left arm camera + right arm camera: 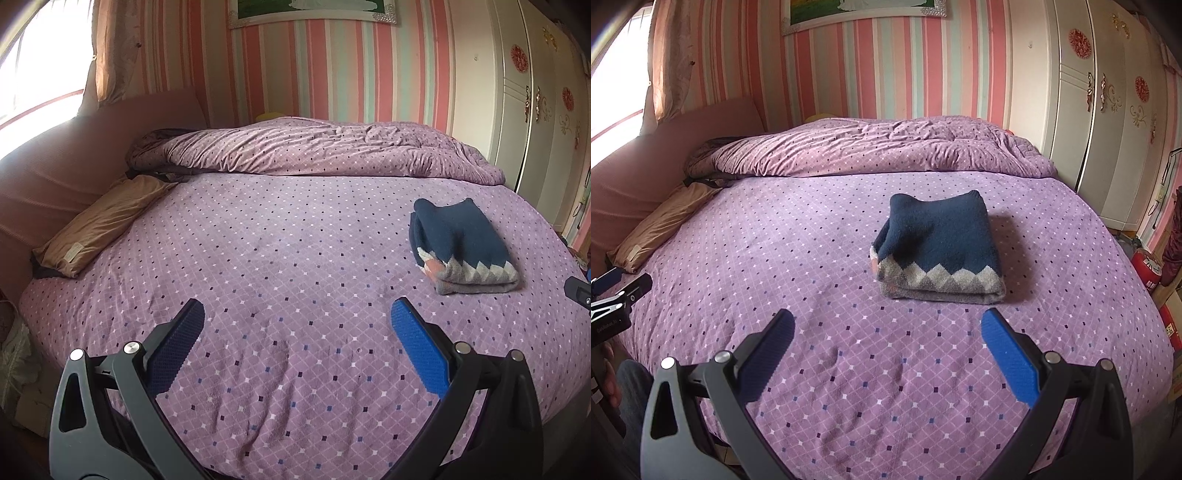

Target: Fold small clothes

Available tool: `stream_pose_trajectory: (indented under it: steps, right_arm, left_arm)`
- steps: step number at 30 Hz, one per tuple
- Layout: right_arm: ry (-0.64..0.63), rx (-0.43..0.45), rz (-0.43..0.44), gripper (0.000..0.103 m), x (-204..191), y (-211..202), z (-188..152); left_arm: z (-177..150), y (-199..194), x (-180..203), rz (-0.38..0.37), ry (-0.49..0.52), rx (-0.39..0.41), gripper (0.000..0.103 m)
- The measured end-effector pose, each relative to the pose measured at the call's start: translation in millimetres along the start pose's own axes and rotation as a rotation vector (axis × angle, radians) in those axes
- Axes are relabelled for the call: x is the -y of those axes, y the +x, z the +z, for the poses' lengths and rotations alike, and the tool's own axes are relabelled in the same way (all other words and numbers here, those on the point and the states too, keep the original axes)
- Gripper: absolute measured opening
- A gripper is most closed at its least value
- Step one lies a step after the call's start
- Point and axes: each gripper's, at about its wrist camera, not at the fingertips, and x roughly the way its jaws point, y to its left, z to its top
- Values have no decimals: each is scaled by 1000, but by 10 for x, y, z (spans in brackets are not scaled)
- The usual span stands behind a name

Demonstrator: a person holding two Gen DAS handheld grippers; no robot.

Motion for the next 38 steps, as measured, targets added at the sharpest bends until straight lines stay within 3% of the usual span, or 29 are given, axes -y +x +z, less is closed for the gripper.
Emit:
stream_pose_trajectory:
  steps: [11,17,26,38]
  right_arm:
    - [5,-12,1,101,-15,36,-44]
    - [1,-13,0,101,-28,66,-76]
    - [0,-13,2,101,-48,68,-76]
    - [0,-18,0,101,-63,85,-88]
  left_arm:
    - [-5,-66,40,-13,11,27,100]
    - [7,-61,45,-64,10,5,100]
    - [3,-107,30,-2,10,43,100]
    - [10,-92,61,-84,32,16,100]
